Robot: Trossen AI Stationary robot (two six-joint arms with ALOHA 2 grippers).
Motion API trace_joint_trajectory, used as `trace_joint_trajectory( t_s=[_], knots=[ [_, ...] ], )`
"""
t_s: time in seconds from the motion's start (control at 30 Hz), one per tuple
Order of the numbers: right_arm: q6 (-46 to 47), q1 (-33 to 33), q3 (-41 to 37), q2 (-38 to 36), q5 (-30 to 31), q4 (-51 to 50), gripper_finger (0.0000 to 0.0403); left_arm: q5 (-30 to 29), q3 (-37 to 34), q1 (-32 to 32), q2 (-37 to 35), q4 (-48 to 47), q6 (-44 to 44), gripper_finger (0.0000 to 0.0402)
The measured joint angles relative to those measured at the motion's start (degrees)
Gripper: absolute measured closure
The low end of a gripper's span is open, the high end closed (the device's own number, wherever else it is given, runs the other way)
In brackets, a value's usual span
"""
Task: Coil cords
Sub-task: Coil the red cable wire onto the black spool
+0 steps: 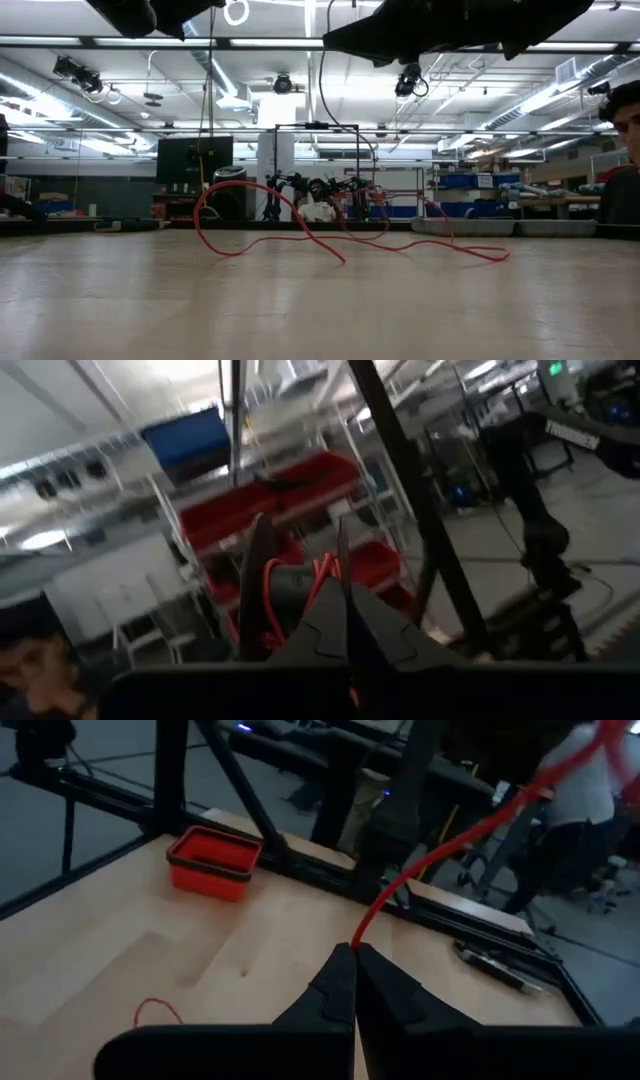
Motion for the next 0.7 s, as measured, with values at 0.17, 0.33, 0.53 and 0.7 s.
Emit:
trace_joint_trajectory(
  t_s=[0.17, 0.33, 0.53, 0.7],
  knots=[
    [4.12, -0.14, -0.02, 1.08, 4.12, -5.65, 0.0402, 3.89, 0.01, 0.88, -0.05, 5.73, -4.2, 0.0401],
    [7.57, -1.6, 0.02, 3.55, 4.6, -7.91, 0.0403, 6.93, 0.0, 1.01, -0.02, 4.36, -8.08, 0.0401],
    [9.17, -5.26, 0.02, 8.0, 2.03, -7.91, 0.0403, 12.39, 0.0, 1.01, -0.02, 3.03, -13.59, 0.0401],
    [9.74, -8.39, 0.07, 10.18, 0.21, -7.5, 0.0403, 14.17, -0.07, 1.01, 0.04, 3.03, -16.5, 0.0401]
  ],
)
